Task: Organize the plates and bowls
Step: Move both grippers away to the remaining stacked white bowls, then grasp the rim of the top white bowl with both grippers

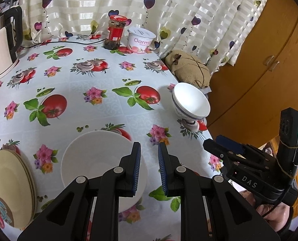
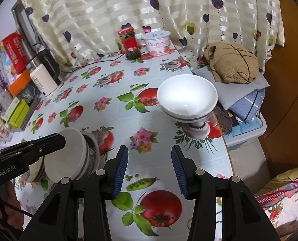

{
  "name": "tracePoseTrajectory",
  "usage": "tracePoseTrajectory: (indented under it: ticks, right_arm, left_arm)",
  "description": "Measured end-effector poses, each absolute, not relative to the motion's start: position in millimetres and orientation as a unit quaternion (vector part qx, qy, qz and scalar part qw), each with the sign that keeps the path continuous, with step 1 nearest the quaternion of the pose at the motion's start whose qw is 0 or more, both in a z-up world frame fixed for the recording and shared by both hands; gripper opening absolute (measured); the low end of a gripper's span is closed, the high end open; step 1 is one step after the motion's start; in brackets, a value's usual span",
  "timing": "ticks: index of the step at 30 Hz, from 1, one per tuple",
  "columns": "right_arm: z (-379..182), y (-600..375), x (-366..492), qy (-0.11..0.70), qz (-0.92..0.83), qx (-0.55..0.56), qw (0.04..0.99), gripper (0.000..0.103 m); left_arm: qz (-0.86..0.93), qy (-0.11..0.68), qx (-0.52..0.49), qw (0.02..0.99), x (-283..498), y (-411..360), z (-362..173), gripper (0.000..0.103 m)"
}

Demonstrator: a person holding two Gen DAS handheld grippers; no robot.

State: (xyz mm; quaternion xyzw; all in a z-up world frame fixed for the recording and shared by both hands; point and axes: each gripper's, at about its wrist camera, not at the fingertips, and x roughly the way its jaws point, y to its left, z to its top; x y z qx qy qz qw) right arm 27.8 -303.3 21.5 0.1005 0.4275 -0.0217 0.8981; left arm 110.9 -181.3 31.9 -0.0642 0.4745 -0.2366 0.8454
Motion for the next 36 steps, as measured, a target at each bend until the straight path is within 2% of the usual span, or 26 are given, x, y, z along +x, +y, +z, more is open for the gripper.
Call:
tracePoseTrajectory:
  ticks: [36]
  right_arm:
    - [13.6,-361.3,59.3,0.425,-0.072,0.114,0.895,0.044]
  left_arm:
    - [-0.274,0.500,-0.070,0.818,179.5,-257.3,20.6,0.020]
